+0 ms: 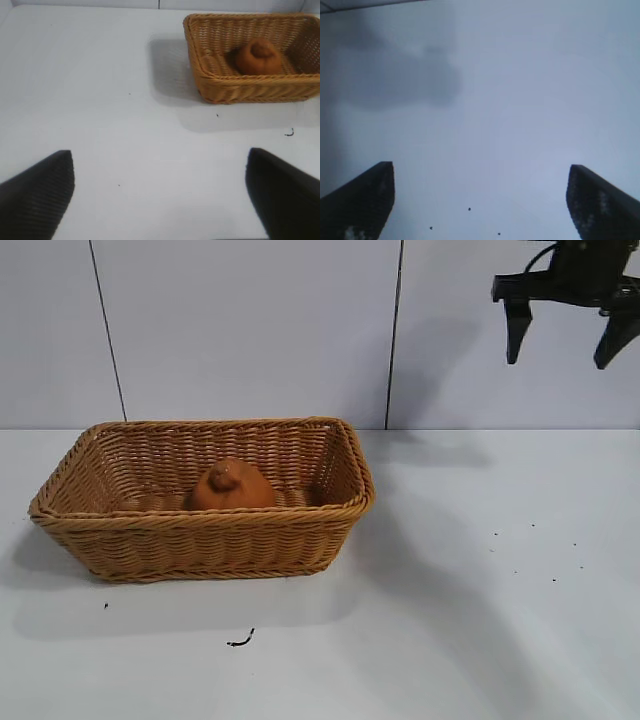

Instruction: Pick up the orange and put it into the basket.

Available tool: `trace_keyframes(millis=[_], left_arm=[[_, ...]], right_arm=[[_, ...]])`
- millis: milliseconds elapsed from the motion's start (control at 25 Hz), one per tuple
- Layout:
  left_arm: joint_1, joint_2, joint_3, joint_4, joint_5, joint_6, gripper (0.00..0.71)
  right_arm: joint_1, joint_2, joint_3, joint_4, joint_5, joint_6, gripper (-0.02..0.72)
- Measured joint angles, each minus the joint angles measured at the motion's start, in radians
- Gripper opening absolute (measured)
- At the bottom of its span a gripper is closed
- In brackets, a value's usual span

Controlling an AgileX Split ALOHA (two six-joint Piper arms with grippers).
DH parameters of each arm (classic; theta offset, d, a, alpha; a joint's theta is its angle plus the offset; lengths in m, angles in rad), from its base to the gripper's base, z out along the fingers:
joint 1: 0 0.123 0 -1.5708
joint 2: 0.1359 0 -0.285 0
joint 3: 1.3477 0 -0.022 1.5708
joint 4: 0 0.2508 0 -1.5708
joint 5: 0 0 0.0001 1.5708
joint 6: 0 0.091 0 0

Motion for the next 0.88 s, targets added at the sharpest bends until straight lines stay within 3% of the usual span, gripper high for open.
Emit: trace_keyframes(millis=[680, 880], left_arm=[[0.000, 0.000, 0.000, 0.000, 0.000, 0.000, 0.666], [0.000, 0.000, 0.000, 0.000, 0.000, 0.000, 0.666]], right_arm=[[0.114, -0.940, 0.998, 0.024, 0.001, -0.032, 0.638], [0.114, -1.288, 1.247, 0.009, -0.083, -0.033, 0.638]])
